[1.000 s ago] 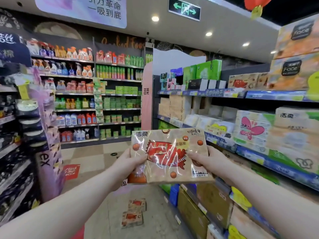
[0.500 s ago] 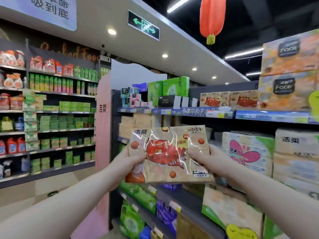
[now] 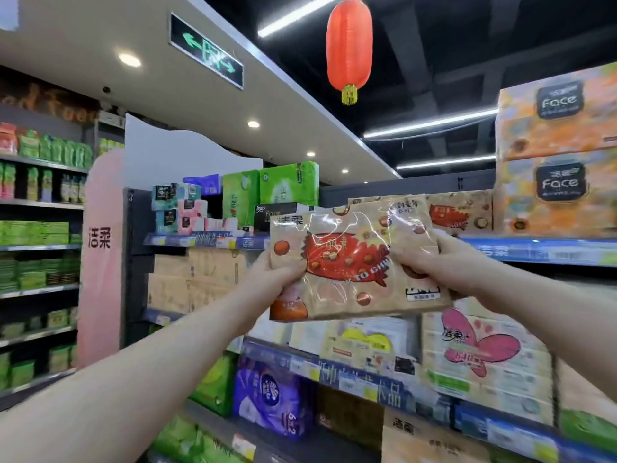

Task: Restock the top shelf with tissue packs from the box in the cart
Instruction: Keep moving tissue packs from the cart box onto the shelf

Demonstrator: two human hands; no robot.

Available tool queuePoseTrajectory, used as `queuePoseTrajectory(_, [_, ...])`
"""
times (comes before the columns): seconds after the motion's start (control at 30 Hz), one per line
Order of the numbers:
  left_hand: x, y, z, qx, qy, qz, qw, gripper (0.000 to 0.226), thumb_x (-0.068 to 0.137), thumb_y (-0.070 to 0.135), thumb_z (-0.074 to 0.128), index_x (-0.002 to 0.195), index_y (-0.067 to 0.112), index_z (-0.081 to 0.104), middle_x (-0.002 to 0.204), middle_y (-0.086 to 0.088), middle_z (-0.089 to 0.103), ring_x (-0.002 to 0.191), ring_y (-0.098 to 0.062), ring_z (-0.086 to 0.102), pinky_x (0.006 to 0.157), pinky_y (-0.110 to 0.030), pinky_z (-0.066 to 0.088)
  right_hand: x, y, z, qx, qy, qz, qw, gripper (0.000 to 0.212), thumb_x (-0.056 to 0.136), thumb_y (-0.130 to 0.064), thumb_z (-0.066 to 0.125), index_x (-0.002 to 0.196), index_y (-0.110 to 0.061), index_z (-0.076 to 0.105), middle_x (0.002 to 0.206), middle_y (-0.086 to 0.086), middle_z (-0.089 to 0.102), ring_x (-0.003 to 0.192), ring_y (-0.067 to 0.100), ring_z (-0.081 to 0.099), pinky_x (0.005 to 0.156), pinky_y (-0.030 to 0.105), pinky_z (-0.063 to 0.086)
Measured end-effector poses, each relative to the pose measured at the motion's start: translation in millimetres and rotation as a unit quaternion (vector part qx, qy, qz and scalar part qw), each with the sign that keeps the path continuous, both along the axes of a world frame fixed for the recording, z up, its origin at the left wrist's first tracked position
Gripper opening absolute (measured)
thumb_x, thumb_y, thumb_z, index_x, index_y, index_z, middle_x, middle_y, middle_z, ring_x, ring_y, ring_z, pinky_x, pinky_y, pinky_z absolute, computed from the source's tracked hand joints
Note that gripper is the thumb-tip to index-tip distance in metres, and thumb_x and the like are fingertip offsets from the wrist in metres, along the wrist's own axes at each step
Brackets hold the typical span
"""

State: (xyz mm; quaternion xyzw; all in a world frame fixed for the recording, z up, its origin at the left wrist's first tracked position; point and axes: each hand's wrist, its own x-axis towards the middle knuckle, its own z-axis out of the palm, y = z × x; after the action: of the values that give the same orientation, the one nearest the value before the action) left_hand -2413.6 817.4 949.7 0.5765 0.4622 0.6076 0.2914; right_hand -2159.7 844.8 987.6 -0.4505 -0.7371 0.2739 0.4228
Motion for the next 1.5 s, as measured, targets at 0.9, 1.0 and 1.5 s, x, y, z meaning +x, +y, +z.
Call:
queuePoseTrajectory(0.9, [31.3, 335.9, 136.0, 0.042, 0.119, 0.042, 0.991, 0.037, 0.075, 0.003, 0.075, 0.1, 0.018, 0.052, 0.102, -0.009, 0.065, 0.089, -0.026, 0.065, 0.069, -0.041, 0.056, 31.5, 293.5, 121.1, 0.046, -0.096, -0.096, 0.99, 0.033, 0.079, -0.031, 0.073, 0.106, -0.015, 0.061, 0.097, 0.007, 0.071, 0.089, 0.023, 0.068, 0.072, 0.036, 0.057])
queuePoseTrajectory(1.0, [30.0, 363.3, 140.7, 0.029, 0.143, 0.034, 0.989, 0.038, 0.076, 0.003, 0.074, 0.1, 0.018, 0.049, 0.1, -0.01, 0.063, 0.091, -0.028, 0.064, 0.077, -0.045, 0.056, 31.8, 309.0, 125.5, 0.027, -0.103, -0.113, 0.988, 0.033, 0.08, -0.03, 0.073, 0.107, -0.014, 0.061, 0.097, 0.008, 0.072, 0.087, 0.024, 0.07, 0.072, 0.036, 0.058])
queuePoseTrajectory(1.5, [14.2, 456.4, 177.8, 0.08, 0.364, 0.095, 0.923, 0.074, 0.076, 0.011, 0.071, 0.13, 0.022, 0.021, 0.103, -0.009, 0.05, 0.082, -0.021, 0.054, 0.062, -0.03, 0.049, 6.1, 381.0, 152.8, -0.017, -0.183, -0.181, 0.966, 0.028, 0.081, -0.025, 0.072, 0.106, -0.016, 0.063, 0.096, 0.004, 0.074, 0.085, 0.02, 0.072, 0.066, 0.029, 0.057])
